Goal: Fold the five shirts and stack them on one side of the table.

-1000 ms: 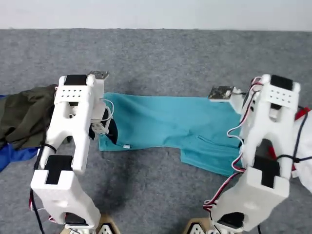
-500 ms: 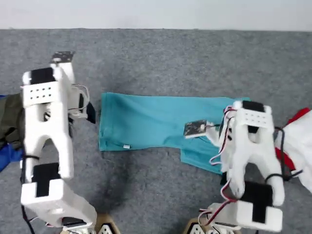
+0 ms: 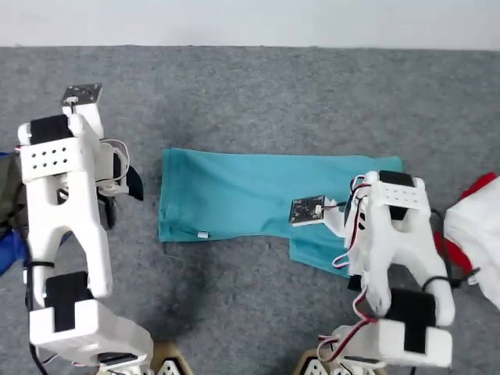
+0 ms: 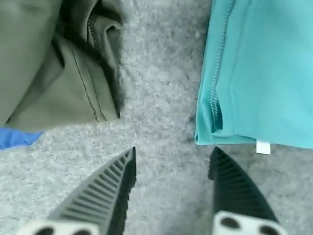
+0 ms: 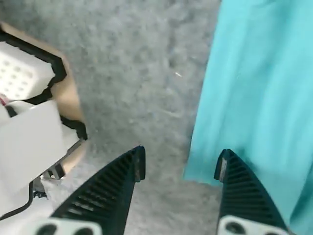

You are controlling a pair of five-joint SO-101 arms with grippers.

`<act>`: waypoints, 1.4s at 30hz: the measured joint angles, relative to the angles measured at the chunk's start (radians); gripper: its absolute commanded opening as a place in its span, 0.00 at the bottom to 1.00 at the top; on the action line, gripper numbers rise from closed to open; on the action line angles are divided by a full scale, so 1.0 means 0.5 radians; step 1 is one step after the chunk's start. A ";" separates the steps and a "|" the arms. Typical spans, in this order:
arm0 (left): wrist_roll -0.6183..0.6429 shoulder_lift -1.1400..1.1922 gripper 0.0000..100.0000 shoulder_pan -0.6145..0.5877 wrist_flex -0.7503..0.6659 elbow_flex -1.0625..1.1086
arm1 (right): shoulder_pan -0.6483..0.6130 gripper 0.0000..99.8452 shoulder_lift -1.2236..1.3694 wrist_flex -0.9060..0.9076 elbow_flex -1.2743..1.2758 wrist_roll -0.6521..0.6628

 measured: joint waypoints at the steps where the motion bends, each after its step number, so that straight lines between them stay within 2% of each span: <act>1: 0.000 -0.012 0.24 0.000 0.000 0.006 | 0.003 0.24 0.052 -0.025 0.000 0.000; 4: 0.000 -0.028 0.24 0.000 0.000 0.009 | 0.009 0.21 0.203 -0.101 0.000 0.000; 9: 0.000 -0.028 0.24 0.000 0.000 0.009 | 0.009 0.01 0.282 -0.252 -0.037 0.000; 12: 0.000 -0.028 0.24 0.000 0.000 0.009 | 0.009 0.04 0.310 -0.362 0.006 -0.003; 18: 0.000 -0.028 0.24 0.000 0.000 0.009 | 0.009 0.01 0.322 -0.433 0.006 -0.068; 27: 0.000 -0.028 0.24 0.000 0.000 0.009 | 0.172 0.01 0.135 -0.083 -0.239 -0.071; 36: 0.000 -0.028 0.24 0.000 0.000 0.009 | 0.172 0.01 -0.071 0.114 -0.417 -0.058; 39: 0.000 -0.028 0.24 0.000 0.000 0.009 | 0.172 0.01 -0.074 0.015 -0.427 -0.058; 42: 0.000 -0.028 0.24 0.000 0.000 0.009 | 0.172 0.01 0.009 -0.270 -0.427 -0.101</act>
